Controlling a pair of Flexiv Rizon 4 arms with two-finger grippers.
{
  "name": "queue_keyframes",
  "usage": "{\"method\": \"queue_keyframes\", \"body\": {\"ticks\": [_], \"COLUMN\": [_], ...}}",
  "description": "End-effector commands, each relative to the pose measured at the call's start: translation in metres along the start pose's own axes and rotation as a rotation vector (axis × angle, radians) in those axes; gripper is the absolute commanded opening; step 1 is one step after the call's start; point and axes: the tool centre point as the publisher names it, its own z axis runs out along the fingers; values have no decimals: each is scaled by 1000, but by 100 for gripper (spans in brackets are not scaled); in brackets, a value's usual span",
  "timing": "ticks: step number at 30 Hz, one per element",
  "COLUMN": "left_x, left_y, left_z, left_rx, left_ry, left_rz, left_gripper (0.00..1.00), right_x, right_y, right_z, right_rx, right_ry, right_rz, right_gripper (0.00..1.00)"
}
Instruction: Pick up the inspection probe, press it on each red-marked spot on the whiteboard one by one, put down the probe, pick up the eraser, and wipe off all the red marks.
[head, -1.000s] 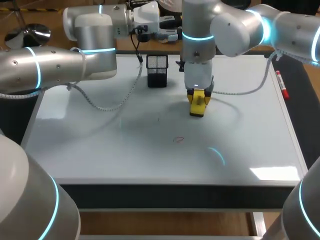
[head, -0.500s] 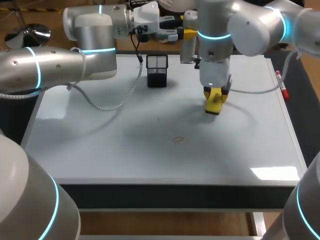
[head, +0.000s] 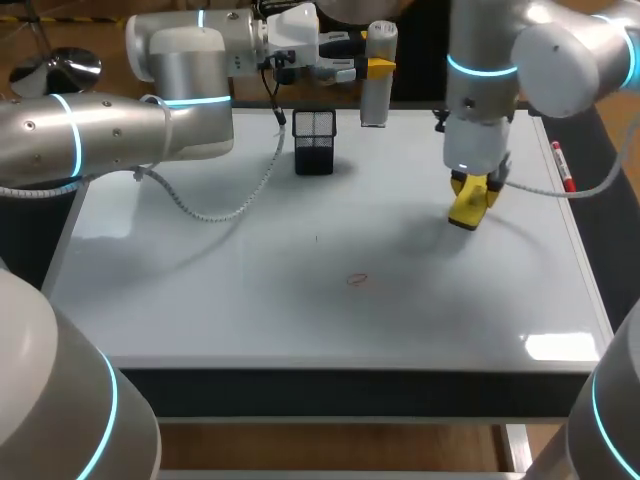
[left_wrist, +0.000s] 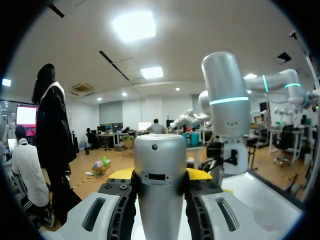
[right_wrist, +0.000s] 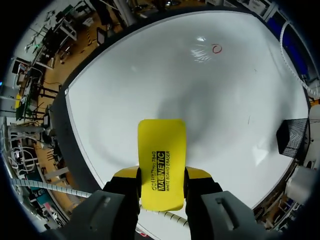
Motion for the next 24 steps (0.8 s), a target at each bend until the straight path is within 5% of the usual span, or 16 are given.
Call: {"method": "queue_keyframes", "body": {"ticks": [1, 24], "left_x": [-1, -1], "left_y": [-1, -1], "left_z": [0, 0], "left_rx": [-1, -1], "left_ry": [2, 2], "left_rz": [-1, -1], "left_gripper": [0, 0], "right_x": [23, 42], "right_y": [3, 3], "right_z": [-3, 1], "right_rx": [5, -7], "right_ry": [-33, -57], "right_rz": [9, 49], "right_gripper": [0, 0]}}
